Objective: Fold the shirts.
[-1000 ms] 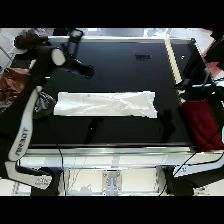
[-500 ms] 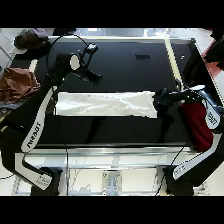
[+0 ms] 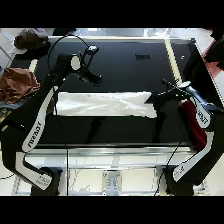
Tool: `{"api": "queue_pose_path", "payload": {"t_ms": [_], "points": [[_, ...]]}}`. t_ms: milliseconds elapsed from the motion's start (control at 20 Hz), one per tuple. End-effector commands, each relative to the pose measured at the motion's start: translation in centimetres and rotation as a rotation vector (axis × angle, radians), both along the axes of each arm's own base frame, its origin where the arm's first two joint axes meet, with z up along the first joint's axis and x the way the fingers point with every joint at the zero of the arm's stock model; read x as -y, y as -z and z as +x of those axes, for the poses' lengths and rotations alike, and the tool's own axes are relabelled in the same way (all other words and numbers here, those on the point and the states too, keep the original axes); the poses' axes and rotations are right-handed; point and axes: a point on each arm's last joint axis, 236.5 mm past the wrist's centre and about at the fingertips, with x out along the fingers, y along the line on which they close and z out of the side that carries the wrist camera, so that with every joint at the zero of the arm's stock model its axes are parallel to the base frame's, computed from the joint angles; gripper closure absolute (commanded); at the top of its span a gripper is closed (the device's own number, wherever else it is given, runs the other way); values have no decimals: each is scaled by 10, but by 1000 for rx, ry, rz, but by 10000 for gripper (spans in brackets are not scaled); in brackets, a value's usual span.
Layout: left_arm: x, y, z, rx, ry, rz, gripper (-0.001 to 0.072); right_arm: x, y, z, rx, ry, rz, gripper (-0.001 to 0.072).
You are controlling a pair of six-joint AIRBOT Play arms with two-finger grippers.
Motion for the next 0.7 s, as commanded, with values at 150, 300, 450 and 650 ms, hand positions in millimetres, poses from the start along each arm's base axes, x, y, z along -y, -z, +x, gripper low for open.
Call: {"api": "queue_pose_path", "payload": {"t_ms": [150,300,450,650], "points": [[-10,25,-12,-89,7,62,43,-28,-66,-7,80,-110,99,696],[-10,50,-15,-145,9,84,622,-31,-128,8,212,-131,73,697],[4,86,-22,-237,15,48,696,-41,-180,23,319,-142,21,698],[56,115,-43,-367,107,-144,696,-74,-210,28,393,-212,-98,698]]}}
